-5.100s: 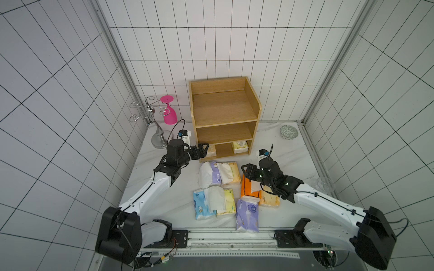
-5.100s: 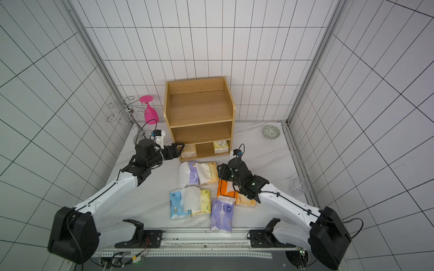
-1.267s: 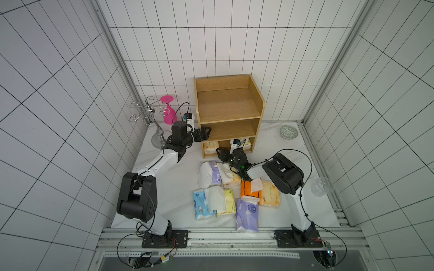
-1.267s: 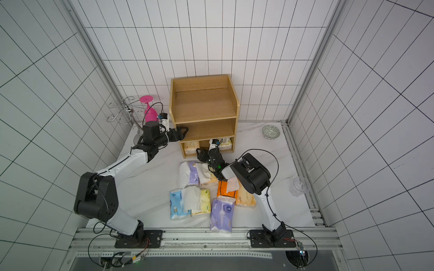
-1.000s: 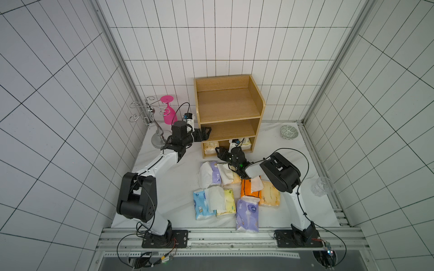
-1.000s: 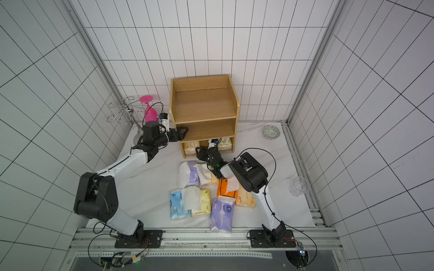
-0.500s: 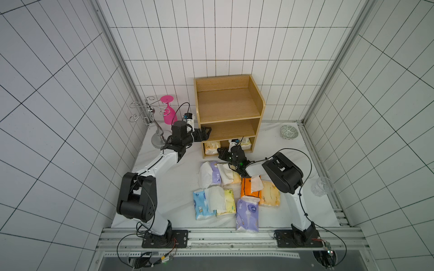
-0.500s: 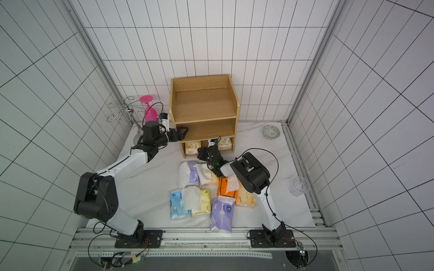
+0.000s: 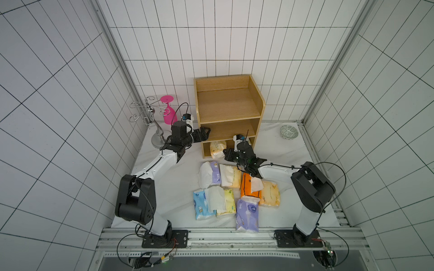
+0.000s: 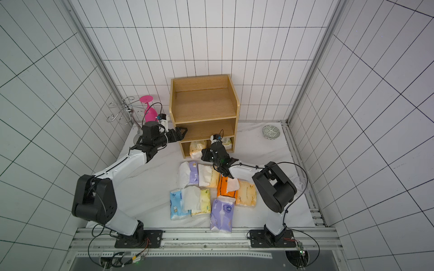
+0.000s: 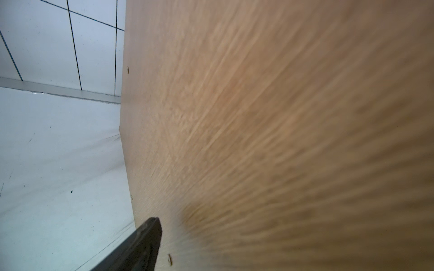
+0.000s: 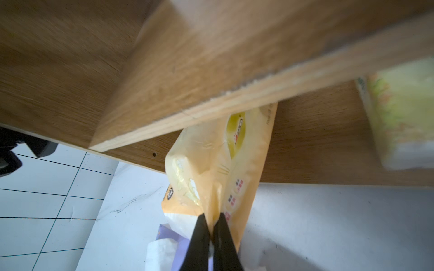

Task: Remove the tissue boxes from the shelf
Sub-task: Pick up a box of tissues from the shelf, then place the box of tissues at the center of the board.

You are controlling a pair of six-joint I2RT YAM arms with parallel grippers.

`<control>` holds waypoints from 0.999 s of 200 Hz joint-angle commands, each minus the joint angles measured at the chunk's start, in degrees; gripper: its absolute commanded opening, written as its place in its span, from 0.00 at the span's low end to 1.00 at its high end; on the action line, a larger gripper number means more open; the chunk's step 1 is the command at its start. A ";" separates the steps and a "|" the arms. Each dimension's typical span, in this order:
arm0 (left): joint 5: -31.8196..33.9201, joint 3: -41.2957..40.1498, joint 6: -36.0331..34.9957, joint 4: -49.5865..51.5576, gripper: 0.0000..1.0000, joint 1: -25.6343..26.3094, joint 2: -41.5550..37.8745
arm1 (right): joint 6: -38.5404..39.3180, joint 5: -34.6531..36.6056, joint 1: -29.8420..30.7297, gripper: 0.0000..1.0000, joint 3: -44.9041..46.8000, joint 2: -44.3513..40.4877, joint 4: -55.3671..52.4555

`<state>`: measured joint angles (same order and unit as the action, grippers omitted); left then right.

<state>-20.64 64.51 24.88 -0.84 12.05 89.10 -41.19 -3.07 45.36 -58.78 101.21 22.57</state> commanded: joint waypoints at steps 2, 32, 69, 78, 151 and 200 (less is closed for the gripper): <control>0.51 0.39 2.35 0.05 0.94 0.42 -3.78 | 3.21 1.17 0.04 0.00 0.39 -3.36 -10.86; 1.99 -1.22 2.82 1.18 0.94 1.27 -6.57 | 5.30 0.57 -0.16 0.00 1.96 -8.82 -17.26; 3.84 -2.06 2.29 4.10 0.94 2.77 -9.47 | 7.24 -0.06 -1.60 0.00 6.49 -19.76 -22.49; 4.18 -2.35 2.12 4.63 0.94 3.18 -10.08 | 7.88 -0.64 -2.42 0.00 7.34 -22.47 -24.41; 7.02 -5.54 2.93 6.09 0.95 5.14 -14.74 | 11.44 -4.23 -16.37 0.00 15.39 -45.98 -37.99; 7.86 -5.00 2.32 7.13 0.95 6.28 -15.36 | 11.41 -11.26 -30.67 0.00 18.44 -49.39 -40.82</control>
<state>-13.96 59.46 27.62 5.32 17.89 74.63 -30.59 -9.45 20.47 -42.92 51.62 -16.16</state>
